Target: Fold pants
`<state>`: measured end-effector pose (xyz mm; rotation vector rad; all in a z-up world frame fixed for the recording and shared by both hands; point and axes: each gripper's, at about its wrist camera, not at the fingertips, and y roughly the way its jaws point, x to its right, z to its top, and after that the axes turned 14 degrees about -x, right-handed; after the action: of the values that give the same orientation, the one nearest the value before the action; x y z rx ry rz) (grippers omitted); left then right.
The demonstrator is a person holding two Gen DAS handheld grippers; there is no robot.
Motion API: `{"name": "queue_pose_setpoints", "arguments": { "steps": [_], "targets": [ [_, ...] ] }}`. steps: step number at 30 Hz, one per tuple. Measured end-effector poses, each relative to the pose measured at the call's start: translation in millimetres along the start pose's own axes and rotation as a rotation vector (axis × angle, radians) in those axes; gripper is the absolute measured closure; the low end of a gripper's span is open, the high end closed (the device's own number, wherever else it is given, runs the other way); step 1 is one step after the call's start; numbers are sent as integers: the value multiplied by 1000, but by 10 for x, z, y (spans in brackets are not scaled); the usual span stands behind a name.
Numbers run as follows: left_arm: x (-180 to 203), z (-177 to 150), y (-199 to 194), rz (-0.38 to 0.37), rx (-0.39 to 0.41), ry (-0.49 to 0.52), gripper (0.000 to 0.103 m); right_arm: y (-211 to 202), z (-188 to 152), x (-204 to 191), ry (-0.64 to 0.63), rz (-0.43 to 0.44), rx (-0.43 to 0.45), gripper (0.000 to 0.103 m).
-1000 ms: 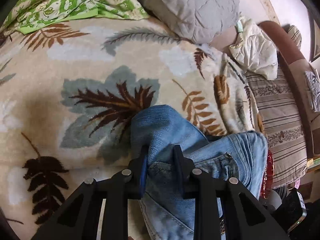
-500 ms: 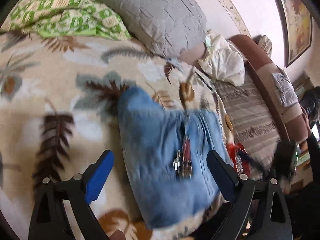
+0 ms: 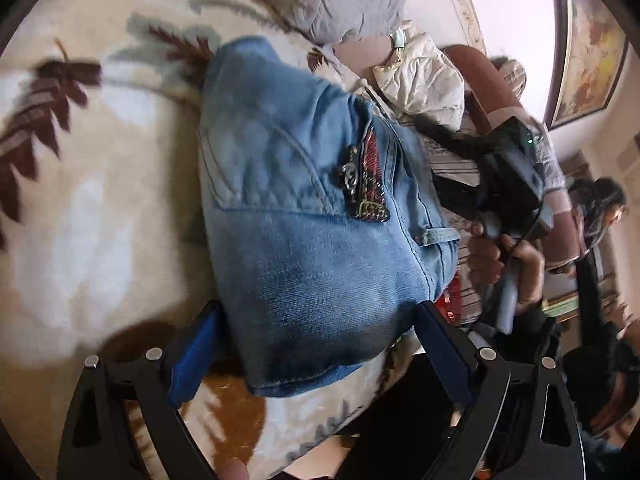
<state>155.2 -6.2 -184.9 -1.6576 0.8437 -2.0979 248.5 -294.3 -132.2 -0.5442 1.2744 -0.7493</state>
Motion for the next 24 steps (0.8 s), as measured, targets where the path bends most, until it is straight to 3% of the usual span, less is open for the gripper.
{"name": "queue_pose_setpoints", "arguments": {
  "steps": [1,6,7,9,15,17,19,23,24],
  "targets": [
    [-8,-7,19,0,3,1,20,35,18,25,6,0,-3,75],
    [-50,-59,-28,6,17,4,46,62,8,123,21,5,19,87],
    [-54,-76,-30,17,17,5,48,48,8,142,29,9,26,98],
    [-60,-102,-37,24,23,7,49,-3,16,217,46,-24,57,97],
    [2,-99,7,83,24,36,46,42,-8,369,73,-20,47,97],
    [4,-91,6,85,18,34,39,2,-22,354,77,18,48,97],
    [51,-73,11,74,25,24,24,-65,-62,333,87,58,40,96],
    [109,-105,-176,90,81,42,19,-270,-301,188,33,38,47,91],
    [109,-88,-221,90,95,42,14,-319,-407,142,5,31,48,84]
  ]
}}
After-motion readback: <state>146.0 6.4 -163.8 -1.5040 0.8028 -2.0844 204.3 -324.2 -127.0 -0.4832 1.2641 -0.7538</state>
